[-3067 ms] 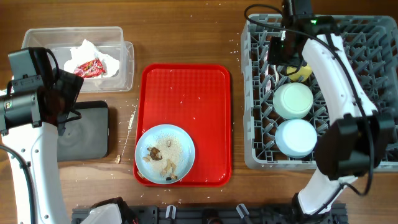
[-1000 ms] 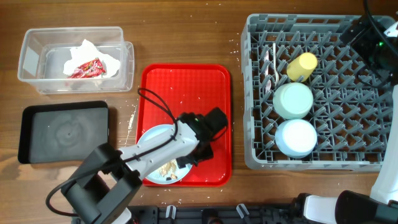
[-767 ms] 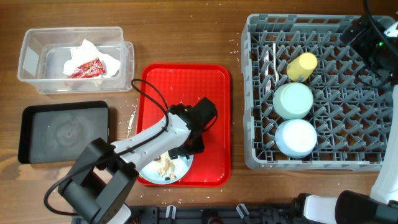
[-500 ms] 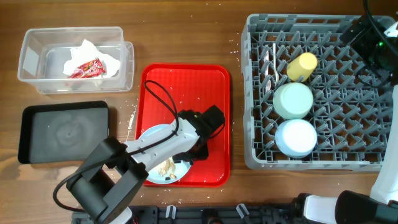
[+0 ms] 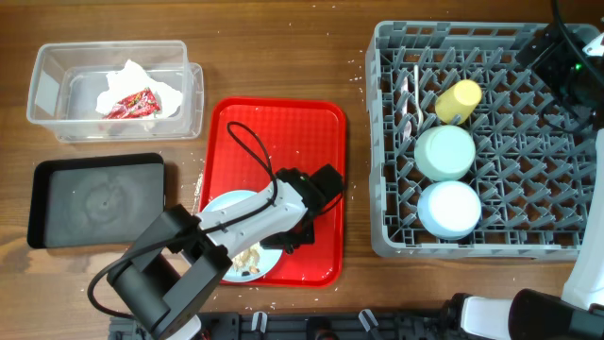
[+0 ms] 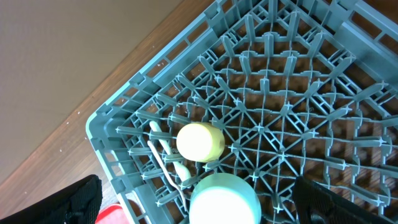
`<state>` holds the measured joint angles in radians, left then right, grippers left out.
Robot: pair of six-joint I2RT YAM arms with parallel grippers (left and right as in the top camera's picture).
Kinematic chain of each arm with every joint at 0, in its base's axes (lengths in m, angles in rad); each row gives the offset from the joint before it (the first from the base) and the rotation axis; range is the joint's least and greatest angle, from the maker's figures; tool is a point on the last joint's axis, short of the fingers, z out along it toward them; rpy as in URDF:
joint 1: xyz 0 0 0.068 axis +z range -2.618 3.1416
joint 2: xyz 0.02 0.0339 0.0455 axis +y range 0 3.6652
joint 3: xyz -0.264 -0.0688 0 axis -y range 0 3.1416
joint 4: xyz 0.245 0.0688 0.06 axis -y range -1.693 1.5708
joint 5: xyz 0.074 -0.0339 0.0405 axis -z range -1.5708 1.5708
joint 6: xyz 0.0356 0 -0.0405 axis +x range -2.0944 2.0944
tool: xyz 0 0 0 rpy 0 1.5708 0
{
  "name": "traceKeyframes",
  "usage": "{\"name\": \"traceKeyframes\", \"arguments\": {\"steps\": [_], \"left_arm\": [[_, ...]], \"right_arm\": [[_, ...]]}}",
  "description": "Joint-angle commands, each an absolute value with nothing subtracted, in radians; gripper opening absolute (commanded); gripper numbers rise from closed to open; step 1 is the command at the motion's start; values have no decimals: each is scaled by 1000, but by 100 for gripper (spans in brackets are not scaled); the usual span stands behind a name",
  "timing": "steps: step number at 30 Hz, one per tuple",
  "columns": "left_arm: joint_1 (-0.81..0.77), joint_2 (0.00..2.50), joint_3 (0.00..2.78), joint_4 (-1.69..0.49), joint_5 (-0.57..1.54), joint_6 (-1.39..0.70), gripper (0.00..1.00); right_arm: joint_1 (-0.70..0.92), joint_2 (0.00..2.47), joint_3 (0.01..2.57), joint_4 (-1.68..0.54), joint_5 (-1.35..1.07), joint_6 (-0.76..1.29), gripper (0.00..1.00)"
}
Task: Sort waste into correct bins and load items into the dishwasher rack
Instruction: 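Grasp the light-blue plate rim with the left gripper and lift it, then tip the plate over the black tray to dump the food scraps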
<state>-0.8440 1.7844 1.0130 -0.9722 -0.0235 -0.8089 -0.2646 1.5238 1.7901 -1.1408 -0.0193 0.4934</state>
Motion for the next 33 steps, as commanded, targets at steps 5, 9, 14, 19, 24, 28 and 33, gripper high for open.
{"name": "traceKeyframes", "arguments": {"steps": [5, 9, 14, 19, 24, 28, 33], "left_arm": [[-842, 1814, 1068, -1046, -67, -823, 4], [-842, 1814, 1111, -1109, -107, -853, 4], [-842, 1814, 1140, -1123, -107, -852, 4], [-842, 1814, 1198, -1176, -142, -852, 4], [-839, 1814, 1262, -1229, -193, -852, 4], [-839, 1814, 1279, -1237, -212, -852, 4], [-817, 1814, 1332, -1316, -287, -852, 4]], "right_arm": [[-263, 1526, 1791, -1138, -26, 501, 100], [-263, 1526, 1791, -1138, -26, 501, 100], [-263, 1528, 1791, -1138, -26, 500, 100], [-263, 1528, 1791, -1138, -26, 500, 100], [-263, 1528, 1791, -1138, -26, 500, 100], [-263, 1528, 1791, -1138, -26, 501, 100], [-263, 1528, 1791, -1138, -26, 500, 100]]}}
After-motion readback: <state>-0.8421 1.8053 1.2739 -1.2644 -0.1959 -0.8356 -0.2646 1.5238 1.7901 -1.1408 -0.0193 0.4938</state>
